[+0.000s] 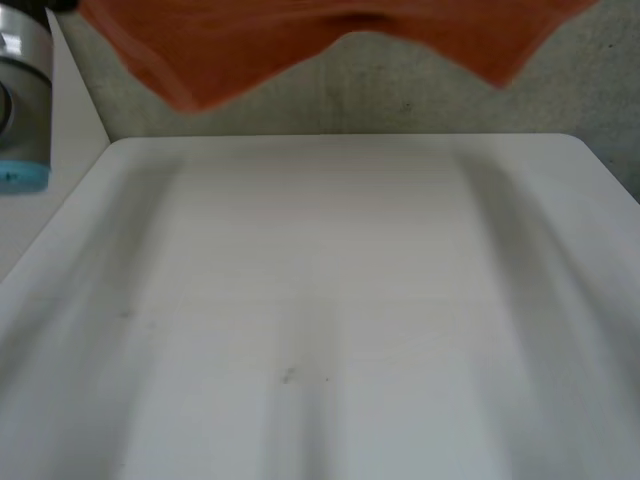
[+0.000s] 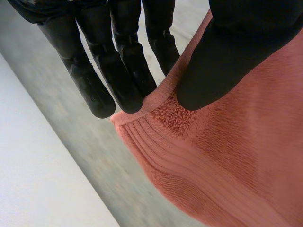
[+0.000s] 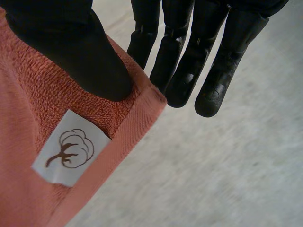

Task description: Fold the laundry

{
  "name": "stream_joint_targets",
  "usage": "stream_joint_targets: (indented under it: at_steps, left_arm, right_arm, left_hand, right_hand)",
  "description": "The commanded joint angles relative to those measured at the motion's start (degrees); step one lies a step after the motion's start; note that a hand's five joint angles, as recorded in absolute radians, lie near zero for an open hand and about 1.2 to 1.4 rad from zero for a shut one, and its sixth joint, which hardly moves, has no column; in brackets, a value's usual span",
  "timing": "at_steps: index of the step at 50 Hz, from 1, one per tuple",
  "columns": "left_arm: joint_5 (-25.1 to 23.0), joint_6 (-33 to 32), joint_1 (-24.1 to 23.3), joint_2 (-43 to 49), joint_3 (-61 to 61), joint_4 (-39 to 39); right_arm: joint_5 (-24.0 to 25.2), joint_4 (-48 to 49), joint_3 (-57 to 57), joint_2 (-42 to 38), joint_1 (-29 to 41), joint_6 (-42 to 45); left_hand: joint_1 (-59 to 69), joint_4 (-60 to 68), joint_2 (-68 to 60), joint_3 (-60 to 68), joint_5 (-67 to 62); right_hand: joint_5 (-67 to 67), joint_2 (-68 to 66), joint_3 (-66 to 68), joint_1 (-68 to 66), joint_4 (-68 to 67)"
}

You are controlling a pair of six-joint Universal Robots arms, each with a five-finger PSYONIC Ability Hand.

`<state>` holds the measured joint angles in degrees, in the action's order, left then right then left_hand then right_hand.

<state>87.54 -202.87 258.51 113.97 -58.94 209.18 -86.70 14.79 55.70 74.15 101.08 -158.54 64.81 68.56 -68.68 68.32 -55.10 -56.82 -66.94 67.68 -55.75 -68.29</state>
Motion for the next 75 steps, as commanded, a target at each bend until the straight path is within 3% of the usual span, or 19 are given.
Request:
stream_joint_targets:
  at_steps: [1, 14, 17, 23, 27, 30, 35, 39, 41, 45, 55, 60, 69, 70, 71, 72, 73, 74, 75]
  left_arm:
    - [-1.23, 0.28, 0.24, 3.09, -10.48, -1.94]
    - [-1.32, -0.33, 0.06, 14.87, -19.01, -2.2]
    - [-1.23, -1.65, 0.15, 14.88, -23.13, -2.99]
    - [-1.05, -7.0, 1.12, 7.51, -31.48, -5.8]
    - [-1.05, -12.98, 3.31, -0.58, -39.04, -12.03]
    - [-1.14, -19.21, 4.11, -7.69, -44.23, -21.42]
    - [-1.93, -26.17, 4.63, -16.84, -47.93, -37.16]
    - [-4.47, -26.61, 4.72, -19.14, -47.41, -40.35]
    - [-8.07, -26.44, 4.55, -19.05, -45.83, -37.9]
    - [-10.19, -25.04, 4.37, -14.59, -43.46, -31.57]
    - [-6.25, -22.83, 0.77, 8.16, -25.64, -15.84]
    - [-3.34, -23.19, 0.68, 16.78, -17.11, -13.45]
    - [-3.6, -23.01, -0.64, 22.7, -9.7, -10.47]
    - [-3.6, -23.1, -1.07, 22.78, -9.7, -8.55]
    - [-3.6, -23.1, -1.34, 22.87, -9.87, -7.48]
    - [-3.69, -23.1, -1.52, 22.79, -10.14, -6.69]
    - [-3.69, -23.1, -1.78, 22.78, -10.23, -5.73]
    - [-3.69, -23.1, -2.3, 22.7, -10.66, -4.41]
    - [-3.69, -23.1, -2.66, 22.61, -11.01, -3.96]
  right_arm:
    - [3.29, -2.05, 9.42, -3.74, 0.26, 0.77]
    - [2.67, -2.84, 16.99, -19.74, 0.53, 5.87]
    - [2.67, -8.61, 18.04, -21.5, 0.09, 8.94]
    - [2.85, -24.43, 18.66, -18.43, -0.44, 12.37]
    - [3.38, -37.62, 21.29, -12.9, -0.53, 18.25]
    - [3.2, -46.15, 25.24, -8.07, -1.93, 25.98]
    - [3.46, -52.06, 31.49, 0.37, -6.32, 36.62]
    - [4.95, -49.78, 31.93, 3.46, -7.12, 38.3]
    - [5.84, -48.02, 31.67, 3.37, -7.03, 38.21]
    - [6.1, -40.47, 29.83, -1.8, -6.77, 35.06]
    - [4.61, -25.28, 17.28, -17.08, -1.68, 23.81]
    - [1.71, -17.45, 11.11, -23.34, -0.88, 22.4]
    - [-0.93, -10.14, 5.39, -30.03, 1.14, 22.48]
    - [-1.28, -10.05, 4.08, -31.85, 1.4, 22.31]
    - [-1.28, -10.05, 4.07, -31.87, 1.4, 22.31]
    - [-1.54, -10.05, 4.07, -32.22, 1.58, 22.22]
    - [-2.15, -9.87, 4.07, -32.48, 2.1, 22.04]
    - [-2.59, -9.87, 4.07, -32.57, 2.46, 21.95]
    - [-2.6, -9.87, 4.07, -32.58, 2.46, 21.95]
  left_hand:
    - [15.19, 11.44, -11.32, 11.68, -14.9]
    - [15.19, 11.44, -11.32, 11.68, -14.9]
    - [15.19, 11.44, -11.32, 11.68, -14.9]
    - [15.19, 11.44, -11.32, 11.68, -14.9]
    - [15.19, 11.44, -11.32, 11.68, -14.9]
    - [15.19, 11.44, -11.32, 11.68, -14.9]
    - [15.19, 11.44, -11.32, 11.68, -14.9]
    - [15.19, 11.44, -11.32, 11.68, -14.9]
    - [15.19, 11.44, -11.32, 11.68, -14.9]
    - [15.19, 11.44, -11.32, 11.68, -14.9]
    - [15.19, 11.44, -11.32, 11.68, -14.9]
    - [15.19, 11.44, -11.32, 11.68, -14.9]
    - [15.19, 11.44, -11.32, 11.68, -14.9]
    - [15.19, 11.44, -11.32, 11.68, -14.9]
    - [13.21, 9.47, -9.35, 9.71, -12.92]
    - [2.7, -1.04, 1.16, -0.81, -2.41]
    - [-10.06, -13.81, 13.92, -13.57, 10.35]
    - [-41.16, -44.91, 45.03, -44.67, 41.45]
    - [-54.8, -58.54, 58.66, -58.3, 55.09]
  right_hand:
    - [-13.18, -13.06, 12.32, -24.25, -11.71]
    - [-13.18, -13.06, 12.32, -24.25, -11.71]
    - [-13.18, -13.06, 12.32, -24.25, -11.71]
    - [-13.18, -13.06, 12.32, -24.25, -11.71]
    - [-13.18, -13.06, 12.32, -24.25, -11.71]
    - [-13.18, -13.06, 12.32, -24.25, -11.71]
    - [-13.18, -13.06, 12.32, -24.25, -11.71]
    - [-13.18, -13.06, 12.32, -24.25, -11.71]
    - [-13.18, -13.06, 12.32, -24.25, -11.71]
    - [-13.18, -13.06, 12.32, -24.25, -11.71]
    - [-13.18, -13.06, 12.32, -24.25, -11.71]
    - [-13.18, -13.06, 12.32, -24.25, -11.71]
    - [-13.18, -13.06, 12.32, -24.25, -11.71]
    - [-0.92, -0.8, 0.05, -11.99, 0.55]
    - [-0.79, -0.67, -0.07, -11.87, 0.67]
    - [18.19, 18.31, -19.05, 7.12, 19.66]
    - [51.52, 51.64, -52.38, 40.45, 52.99]
    - [56.82, 56.94, -57.68, 45.75, 58.29]
    - [56.82, 56.94, -57.68, 45.75, 58.29]
